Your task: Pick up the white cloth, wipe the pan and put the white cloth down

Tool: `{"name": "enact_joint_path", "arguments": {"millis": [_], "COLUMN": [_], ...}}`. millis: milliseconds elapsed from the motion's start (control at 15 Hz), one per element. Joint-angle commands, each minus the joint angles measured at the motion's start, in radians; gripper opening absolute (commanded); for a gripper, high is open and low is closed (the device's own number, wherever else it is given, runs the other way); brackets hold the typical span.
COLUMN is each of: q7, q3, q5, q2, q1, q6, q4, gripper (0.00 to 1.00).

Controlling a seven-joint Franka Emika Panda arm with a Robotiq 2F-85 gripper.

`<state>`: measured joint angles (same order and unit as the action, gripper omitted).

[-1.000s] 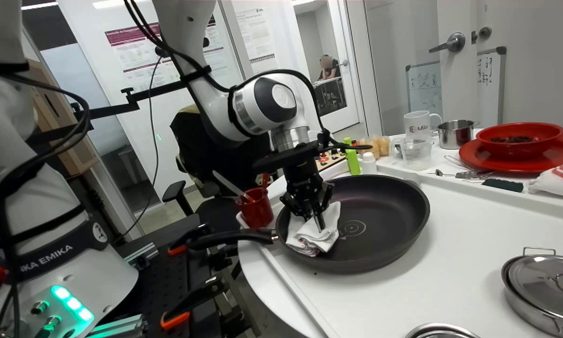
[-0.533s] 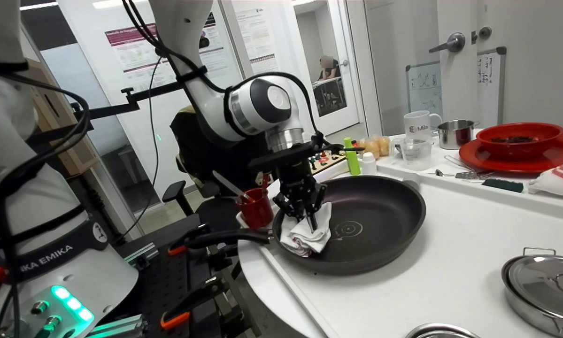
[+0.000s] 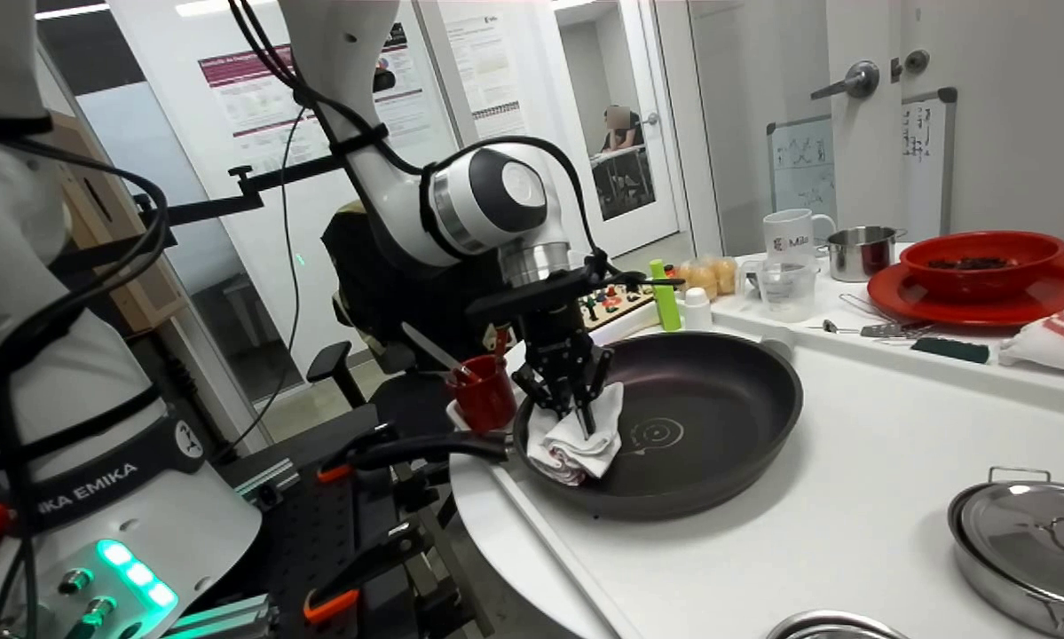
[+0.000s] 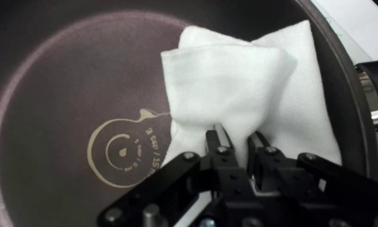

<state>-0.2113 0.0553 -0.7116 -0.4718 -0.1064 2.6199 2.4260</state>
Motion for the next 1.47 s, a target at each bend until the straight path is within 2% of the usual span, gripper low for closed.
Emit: {"name": "enact_joint_path", "arguments": {"millis": [0, 800, 1400], "q7": [0.014, 0.066, 0.110], "q3": [-0.017, -0.007, 0.032], "q5": [-0.003, 0.017, 0.063], "q2": [0.014, -0.020, -0.092], "q1": [0.013, 0.014, 0.053], "q6": [0.024, 0.057, 0.046], "q4": [0.006, -0.090, -0.220], "gripper": [0.08, 0.08, 0.08]}}
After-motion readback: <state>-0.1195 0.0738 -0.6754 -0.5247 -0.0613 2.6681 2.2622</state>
